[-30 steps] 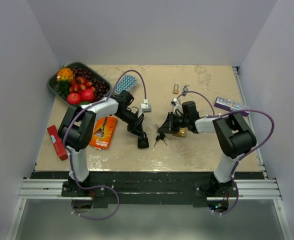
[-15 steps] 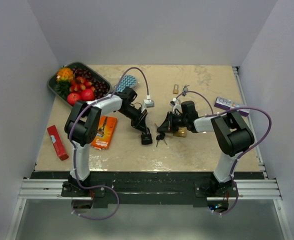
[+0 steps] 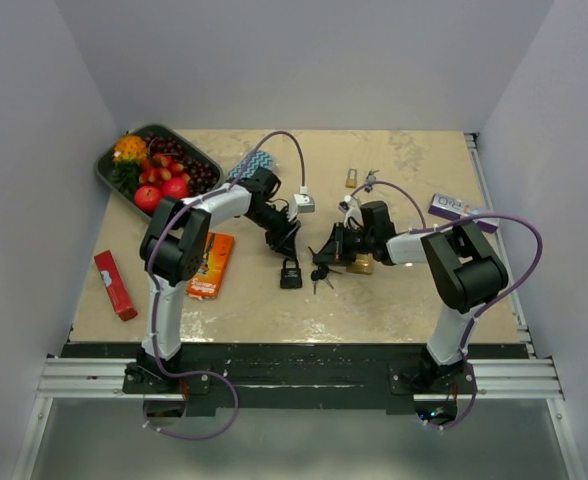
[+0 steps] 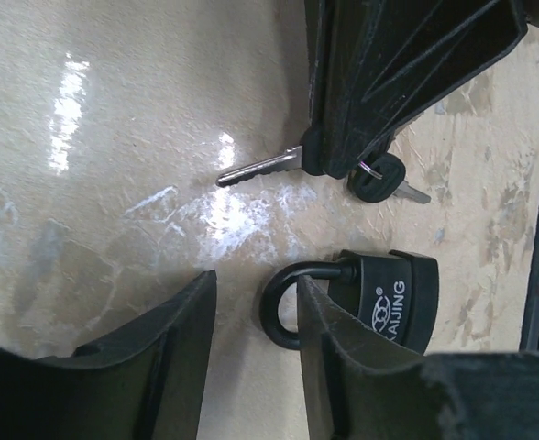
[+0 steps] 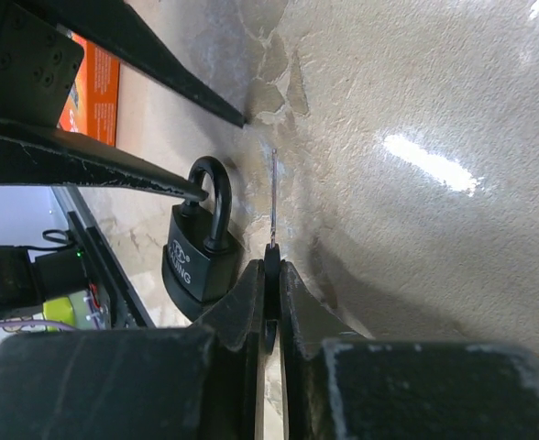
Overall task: Lock with the key
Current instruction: Place the key at the center of the board, then reset both arms
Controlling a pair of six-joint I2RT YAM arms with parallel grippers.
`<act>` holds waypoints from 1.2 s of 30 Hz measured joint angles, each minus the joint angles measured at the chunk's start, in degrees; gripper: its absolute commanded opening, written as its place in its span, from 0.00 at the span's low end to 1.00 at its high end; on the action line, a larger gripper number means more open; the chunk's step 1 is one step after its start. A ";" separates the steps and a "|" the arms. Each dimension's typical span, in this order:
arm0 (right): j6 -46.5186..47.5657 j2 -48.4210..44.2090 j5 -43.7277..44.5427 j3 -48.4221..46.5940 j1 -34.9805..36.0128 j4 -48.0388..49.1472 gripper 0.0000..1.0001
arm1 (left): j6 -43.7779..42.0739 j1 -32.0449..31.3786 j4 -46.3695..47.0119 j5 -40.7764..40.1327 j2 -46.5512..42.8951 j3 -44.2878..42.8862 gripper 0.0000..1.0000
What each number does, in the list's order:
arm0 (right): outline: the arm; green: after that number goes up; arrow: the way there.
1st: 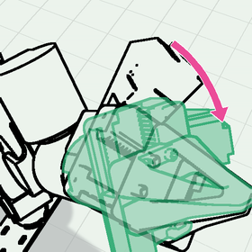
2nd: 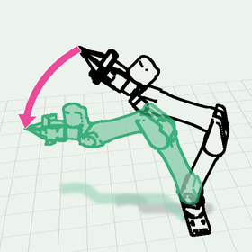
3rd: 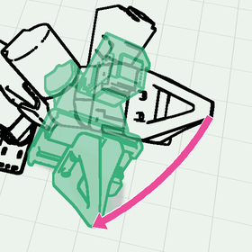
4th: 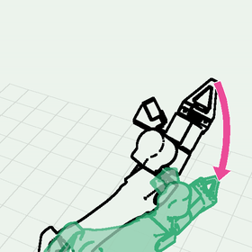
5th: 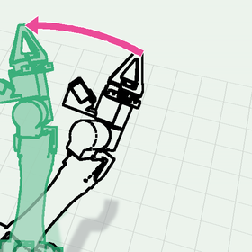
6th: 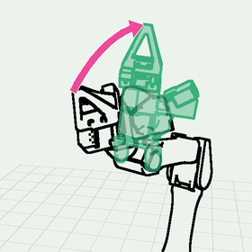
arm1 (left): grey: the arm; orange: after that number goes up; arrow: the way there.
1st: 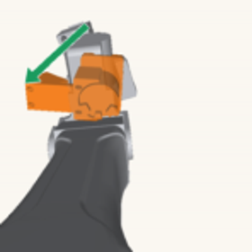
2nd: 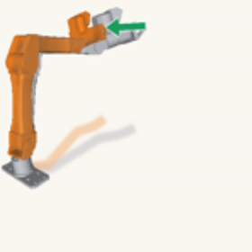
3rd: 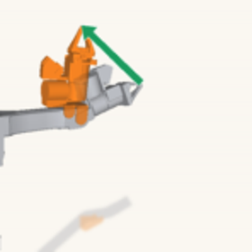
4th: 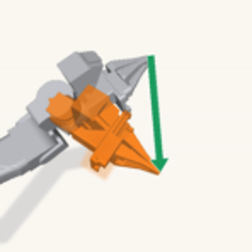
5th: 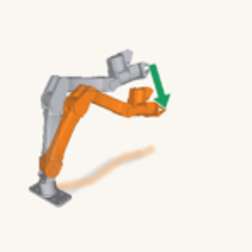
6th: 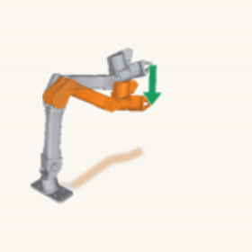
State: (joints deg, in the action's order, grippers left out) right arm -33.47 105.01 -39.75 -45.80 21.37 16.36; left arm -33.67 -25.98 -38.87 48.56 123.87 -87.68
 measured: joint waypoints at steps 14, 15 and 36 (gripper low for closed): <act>0.17 -3.48 -0.28 -3.15 0.00 -3.23 0.70 | 0.59 0.70 -0.61 -4.09 -7.19 0.02 0.99; 0.61 -5.01 -0.33 -3.74 -0.02 -3.93 0.73 | 1.51 1.33 -0.31 -3.87 -9.73 1.03 0.99; 22.32 -24.94 2.93 -19.58 -29.05 -27.93 0.99 | 20.55 25.31 6.38 -19.15 -33.20 6.36 0.99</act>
State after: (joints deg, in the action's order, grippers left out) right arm -11.16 80.07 -36.82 -65.39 -7.68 -11.57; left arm -13.13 -0.67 -32.49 29.41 90.67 -81.32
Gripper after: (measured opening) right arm 0.989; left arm 0.992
